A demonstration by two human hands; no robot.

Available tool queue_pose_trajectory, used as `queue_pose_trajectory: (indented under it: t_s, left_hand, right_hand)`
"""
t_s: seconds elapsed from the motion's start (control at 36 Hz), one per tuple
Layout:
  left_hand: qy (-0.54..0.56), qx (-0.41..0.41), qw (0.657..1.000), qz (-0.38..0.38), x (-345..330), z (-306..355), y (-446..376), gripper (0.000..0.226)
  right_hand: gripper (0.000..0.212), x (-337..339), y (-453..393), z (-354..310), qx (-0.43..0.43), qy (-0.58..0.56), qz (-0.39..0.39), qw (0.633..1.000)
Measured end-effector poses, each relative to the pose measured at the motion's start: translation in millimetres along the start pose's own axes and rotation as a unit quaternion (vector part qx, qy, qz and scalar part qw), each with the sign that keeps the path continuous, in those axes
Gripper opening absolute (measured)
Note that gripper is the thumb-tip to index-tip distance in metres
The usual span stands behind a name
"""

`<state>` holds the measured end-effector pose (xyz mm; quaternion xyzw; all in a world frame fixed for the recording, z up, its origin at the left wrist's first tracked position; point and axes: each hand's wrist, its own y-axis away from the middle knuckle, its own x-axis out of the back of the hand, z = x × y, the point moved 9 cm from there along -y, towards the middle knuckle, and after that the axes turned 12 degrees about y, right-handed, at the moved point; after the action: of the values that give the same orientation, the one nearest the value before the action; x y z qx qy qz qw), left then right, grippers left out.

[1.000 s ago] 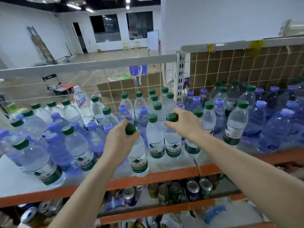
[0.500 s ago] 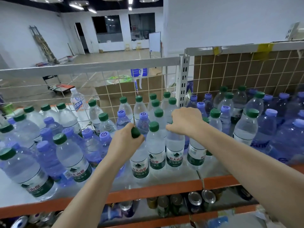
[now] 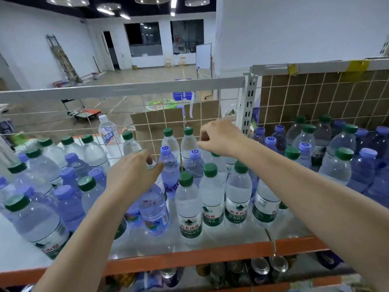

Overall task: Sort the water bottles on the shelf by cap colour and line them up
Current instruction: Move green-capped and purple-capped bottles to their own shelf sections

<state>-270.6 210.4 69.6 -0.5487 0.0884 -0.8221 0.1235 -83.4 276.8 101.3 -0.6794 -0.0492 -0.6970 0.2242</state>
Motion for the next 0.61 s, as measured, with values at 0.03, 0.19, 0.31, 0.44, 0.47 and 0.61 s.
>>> queue_pose_trajectory:
  t_s: [0.03, 0.19, 0.31, 0.44, 0.47, 0.61]
  left_hand:
    - [-0.012, -0.001, 1.000, -0.015, -2.0, -4.4, -1.6, 0.038]
    - [-0.041, 0.000, 0.992, -0.118, -32.1, -30.4, -6.5, 0.035]
    - [-0.030, 0.000, 0.986, -0.166, -54.3, -36.3, -5.9, 0.030]
    - [-0.002, -0.019, 0.986, -0.163, -58.6, -41.9, -11.9, 0.026]
    - [0.007, -0.023, 0.987, -0.161, -58.1, -41.9, -13.1, 0.026]
    - [0.044, -0.043, 0.987, -0.148, -51.9, -35.5, -17.1, 0.027]
  right_hand:
    - [0.025, -6.4, -5.1, -4.6, 0.013, 0.005, -0.020, 1.000]
    - [0.043, -46.3, -34.8, -27.3, 0.053, 0.099, -0.125, 0.986]
    - [0.036, -62.3, -47.0, -34.7, 0.053, 0.147, -0.141, 0.978]
    - [0.037, -81.9, -47.4, -36.1, 0.051, 0.177, -0.184, 0.966]
    - [0.038, -84.3, -46.8, -35.8, 0.051, 0.171, -0.189, 0.966]
    - [0.033, -83.5, -47.3, -38.7, 0.060, 0.095, -0.176, 0.978]
